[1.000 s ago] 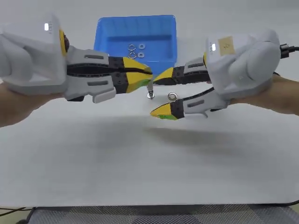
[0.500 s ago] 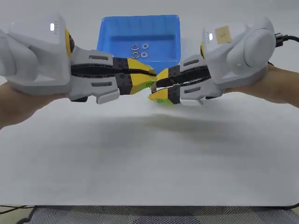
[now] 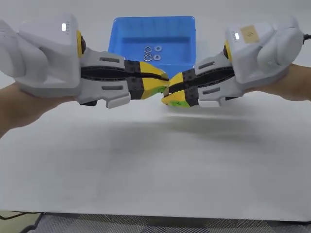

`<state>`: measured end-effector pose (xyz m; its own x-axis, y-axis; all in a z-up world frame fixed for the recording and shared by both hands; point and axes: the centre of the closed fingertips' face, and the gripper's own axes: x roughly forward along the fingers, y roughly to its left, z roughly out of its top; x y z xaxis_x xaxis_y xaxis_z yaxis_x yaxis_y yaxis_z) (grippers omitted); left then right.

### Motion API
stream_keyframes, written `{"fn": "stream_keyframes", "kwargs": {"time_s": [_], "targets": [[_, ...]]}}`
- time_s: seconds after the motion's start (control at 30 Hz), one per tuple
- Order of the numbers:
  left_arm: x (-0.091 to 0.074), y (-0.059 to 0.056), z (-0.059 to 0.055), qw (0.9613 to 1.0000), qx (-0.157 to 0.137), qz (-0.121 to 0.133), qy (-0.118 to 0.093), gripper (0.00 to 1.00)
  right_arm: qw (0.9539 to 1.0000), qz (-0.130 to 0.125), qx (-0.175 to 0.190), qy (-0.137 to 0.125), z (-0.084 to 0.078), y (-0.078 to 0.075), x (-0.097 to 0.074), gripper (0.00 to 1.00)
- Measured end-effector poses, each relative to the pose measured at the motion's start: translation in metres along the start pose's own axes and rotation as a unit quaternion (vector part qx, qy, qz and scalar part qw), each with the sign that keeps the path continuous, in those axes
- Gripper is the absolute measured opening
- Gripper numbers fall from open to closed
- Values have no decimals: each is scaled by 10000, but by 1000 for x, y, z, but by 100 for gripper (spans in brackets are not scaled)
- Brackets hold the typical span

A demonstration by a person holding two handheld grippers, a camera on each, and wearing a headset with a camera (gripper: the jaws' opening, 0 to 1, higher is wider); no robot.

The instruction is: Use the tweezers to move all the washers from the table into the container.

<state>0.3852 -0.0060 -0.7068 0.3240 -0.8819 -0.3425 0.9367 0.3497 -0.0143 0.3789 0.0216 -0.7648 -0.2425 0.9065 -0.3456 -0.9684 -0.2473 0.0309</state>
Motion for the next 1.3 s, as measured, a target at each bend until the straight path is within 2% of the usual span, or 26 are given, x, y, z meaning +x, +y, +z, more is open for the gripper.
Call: {"fn": "stream_keyframes", "kwargs": {"time_s": [0.2,0.3,0.43,0.6,0.8,0.83,0.87,0.93,1.1,1.2,1.27,1.3], "targets": [[0,1,0,10000,-71,29,35,6,10000,-10,-56,5,1,0,0,8],[-1,4,0,9996,-187,173,73,6,10000,-12,-30,-7,1,0,1,8],[-1,3,1,9993,-270,230,84,7,10000,30,-15,14,4,4,5,8],[-5,0,3,9993,-298,228,71,12,10000,2,10,38,5,3,5,8],[-9,0,1,9990,-296,308,139,18,9999,-103,27,23,12,2,2,8],[-11,0,2,9990,-258,358,120,20,9999,-116,27,13,13,2,1,8],[-14,7,6,9981,2,604,74,22,9999,-152,14,11,15,2,0,8],[-18,12,9,9964,109,842,23,29,9998,-212,-5,12,18,1,-2,8],[-30,13,13,9949,54,1006,-35,34,9994,-340,18,-20,24,-1,-6,8],[-40,18,11,9909,131,1341,-31,44,9990,-431,26,-71,32,-2,-9,8],[-47,20,12,9873,-34,1576,-200,48,9988,-482,3,-114,39,-2,-10,9],[-51,20,8,9864,-89,1630,-186,49,9986,-504,-10,-136,44,-1,-11,9]]}}
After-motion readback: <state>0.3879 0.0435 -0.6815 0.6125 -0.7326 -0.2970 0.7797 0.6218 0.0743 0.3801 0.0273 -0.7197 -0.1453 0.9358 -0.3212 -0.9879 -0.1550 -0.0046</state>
